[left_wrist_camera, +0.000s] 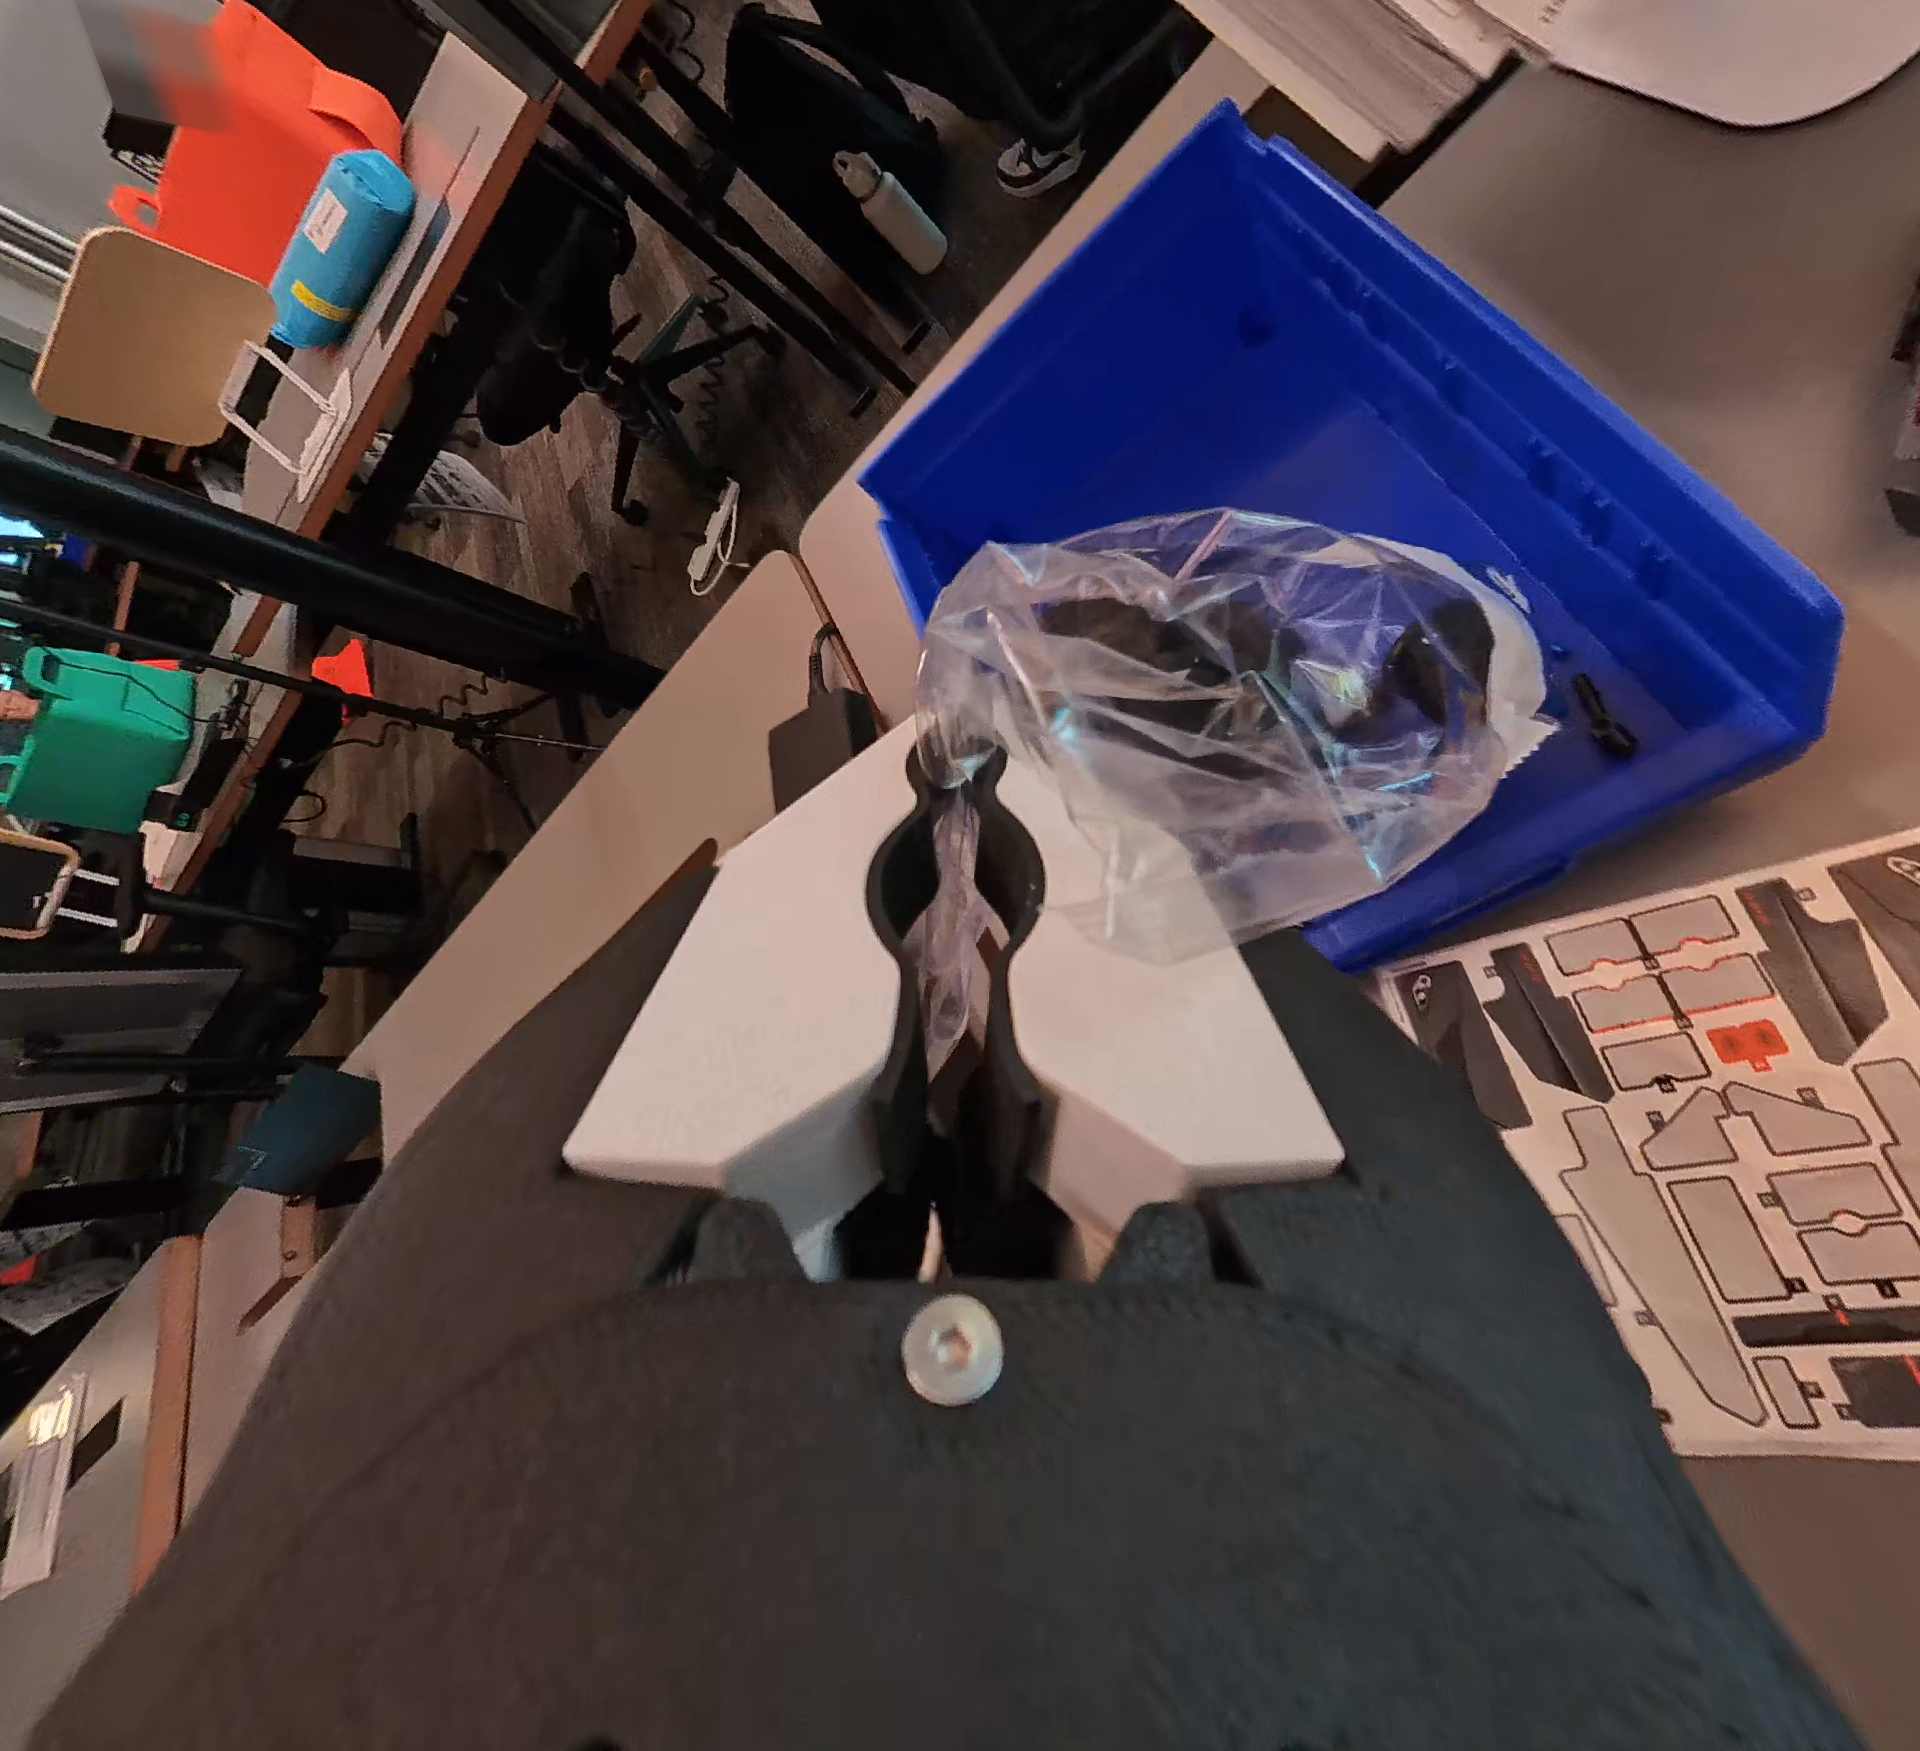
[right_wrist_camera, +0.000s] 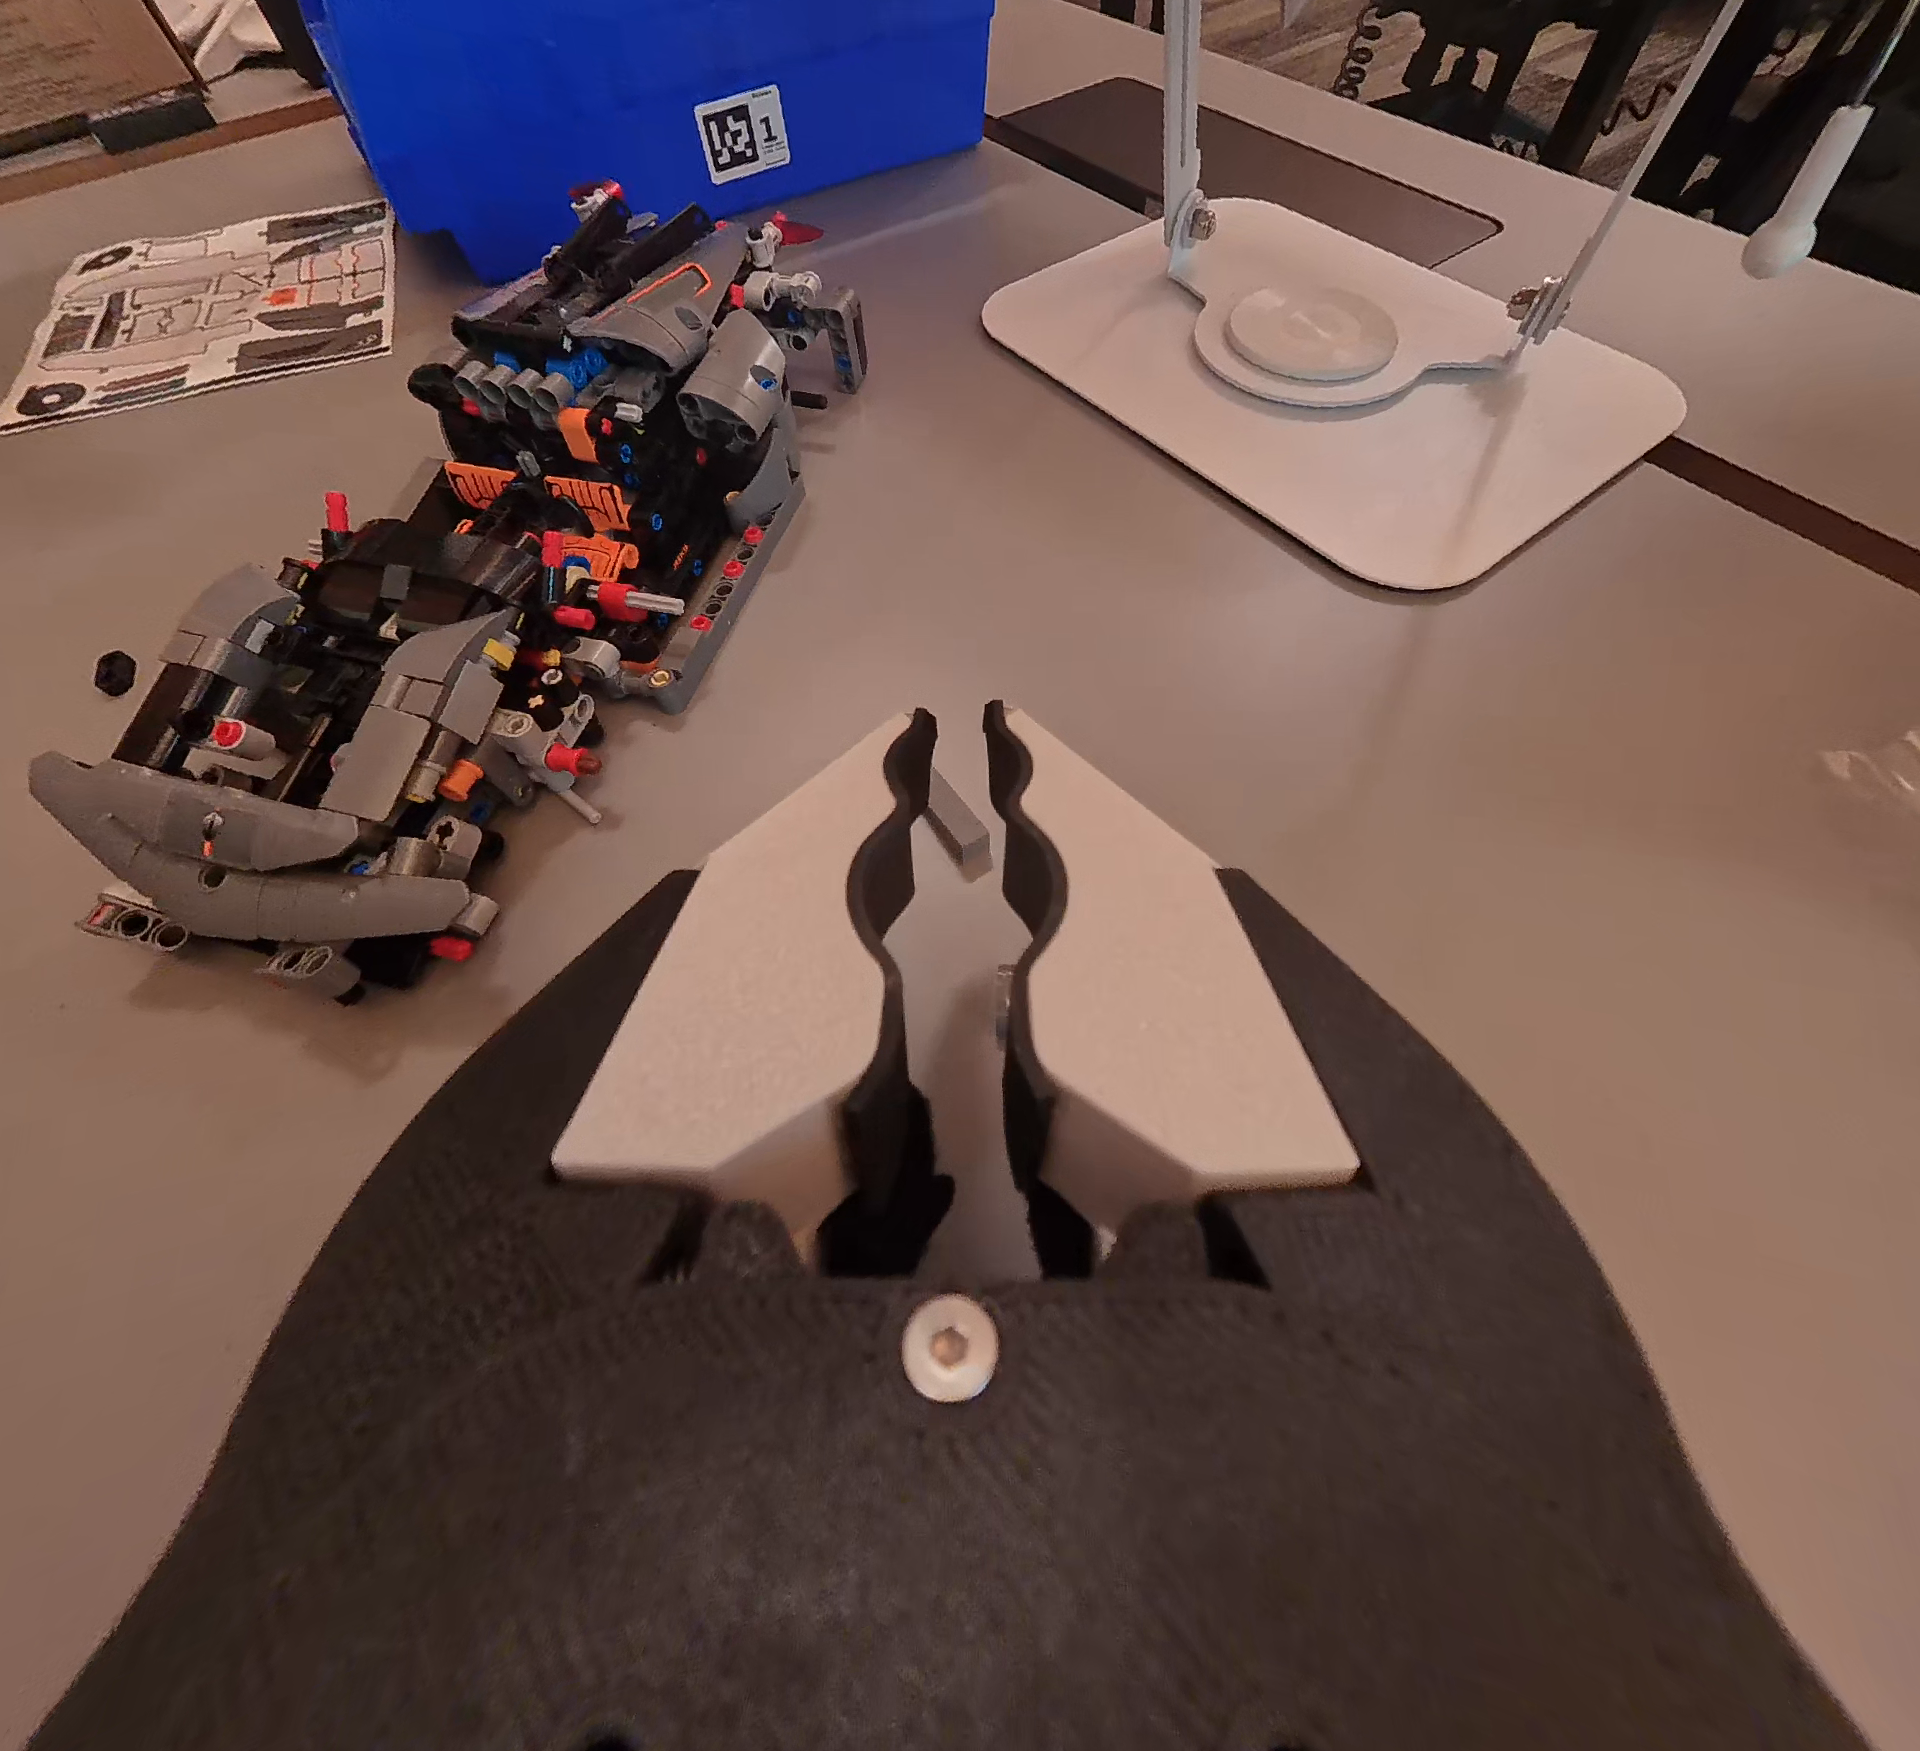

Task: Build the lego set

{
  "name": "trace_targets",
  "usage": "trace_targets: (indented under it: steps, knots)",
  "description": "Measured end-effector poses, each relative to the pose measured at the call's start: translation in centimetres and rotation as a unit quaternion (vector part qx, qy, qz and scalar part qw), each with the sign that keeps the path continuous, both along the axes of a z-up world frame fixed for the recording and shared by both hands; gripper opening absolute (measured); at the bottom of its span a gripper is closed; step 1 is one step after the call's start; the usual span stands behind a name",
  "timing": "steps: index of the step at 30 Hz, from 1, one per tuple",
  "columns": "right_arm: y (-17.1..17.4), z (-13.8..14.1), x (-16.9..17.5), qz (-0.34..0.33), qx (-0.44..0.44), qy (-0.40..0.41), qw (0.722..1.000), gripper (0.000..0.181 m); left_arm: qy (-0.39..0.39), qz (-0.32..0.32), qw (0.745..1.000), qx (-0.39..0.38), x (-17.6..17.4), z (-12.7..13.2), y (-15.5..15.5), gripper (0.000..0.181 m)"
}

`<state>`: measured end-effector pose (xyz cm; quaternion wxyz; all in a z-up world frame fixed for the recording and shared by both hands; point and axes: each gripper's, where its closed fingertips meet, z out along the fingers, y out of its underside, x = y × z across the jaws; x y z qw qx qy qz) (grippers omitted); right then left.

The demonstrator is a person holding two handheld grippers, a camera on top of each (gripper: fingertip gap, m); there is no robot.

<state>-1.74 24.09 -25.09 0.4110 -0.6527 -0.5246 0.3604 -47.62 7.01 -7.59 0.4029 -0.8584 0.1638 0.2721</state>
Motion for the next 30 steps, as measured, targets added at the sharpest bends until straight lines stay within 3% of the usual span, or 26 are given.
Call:
trace_targets:
  steps: [1, 10, 21, 30]
  knots:
    - [0.0, 0.0, 0.0, 0.001, 0.000, 0.000, 1.000, 0.009, 0.001, 0.005, 1.000, 0.001, -0.4, 0.5, 0.3, 0.000]
    - [-0.1, 0.2, 0.0, 0.002, -0.003, 0.003, 1.000, 0.009, 0.007, 0.066, 0.997, 0.035, -5.2, 5.0, 2.3, 0.000]
    - [-0.2, -0.3, -0.1, 0.006, -0.007, -0.003, 1.000, 0.009, 0.011, 0.099, 0.995, 0.024, -7.7, 5.4, 3.9, 0.000]
    - [-0.3, -0.1, -0.1, 0.008, -0.008, 0.000, 1.000, 0.009, -0.024, 0.190, 0.981, 0.014, -13.4, 4.2, 3.4, 0.000]
